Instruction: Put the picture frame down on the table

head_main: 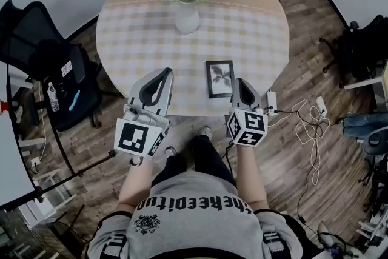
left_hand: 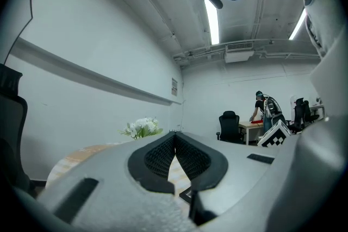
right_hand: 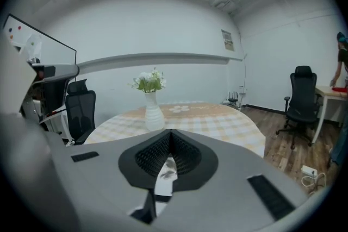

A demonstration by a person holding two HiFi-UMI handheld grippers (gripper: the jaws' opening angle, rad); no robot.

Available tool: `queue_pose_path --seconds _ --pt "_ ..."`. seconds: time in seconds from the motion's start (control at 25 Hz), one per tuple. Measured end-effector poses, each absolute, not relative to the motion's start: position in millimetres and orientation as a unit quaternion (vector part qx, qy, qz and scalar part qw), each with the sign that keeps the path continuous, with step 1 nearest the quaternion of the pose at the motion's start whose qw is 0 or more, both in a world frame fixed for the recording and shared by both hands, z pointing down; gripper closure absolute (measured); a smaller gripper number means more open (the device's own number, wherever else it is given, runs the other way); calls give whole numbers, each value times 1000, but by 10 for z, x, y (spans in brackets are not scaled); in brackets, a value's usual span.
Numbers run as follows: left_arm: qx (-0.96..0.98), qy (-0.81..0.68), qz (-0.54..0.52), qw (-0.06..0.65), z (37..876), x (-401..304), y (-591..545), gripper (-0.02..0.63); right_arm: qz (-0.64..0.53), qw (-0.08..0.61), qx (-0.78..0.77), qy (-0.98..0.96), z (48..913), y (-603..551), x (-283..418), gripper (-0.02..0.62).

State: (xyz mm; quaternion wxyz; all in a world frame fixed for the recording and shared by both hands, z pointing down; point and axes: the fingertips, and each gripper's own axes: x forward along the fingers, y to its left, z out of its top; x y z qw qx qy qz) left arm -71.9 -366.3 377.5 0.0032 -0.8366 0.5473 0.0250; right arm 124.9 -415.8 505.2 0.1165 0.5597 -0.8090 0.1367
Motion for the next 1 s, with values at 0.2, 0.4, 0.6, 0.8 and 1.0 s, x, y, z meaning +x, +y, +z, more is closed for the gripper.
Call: queue_pose_path --seconds 0.2,0.4,0.6,0.8,1.0 --pt "-849 528 30 12 3670 -712 -3495 591 118 95 558 -816 4704 -3908 1181 589" --pt "-861 506 43 26 3515 -677 -3316 591 92 63 563 -819 4302 -3628 1140 589" --pt "-871 488 49 35 3405 -646 -3133 591 69 35 566 -821 3945 -3352 1090 589" --pt "-879 471 56 45 3315 -631 -2925 591 50 14 567 -822 3715 -3072 1031 589" --pt "-885 458 62 51 3250 -658 -2737 591 39 -5 566 -824 3583 -2824 952 589"
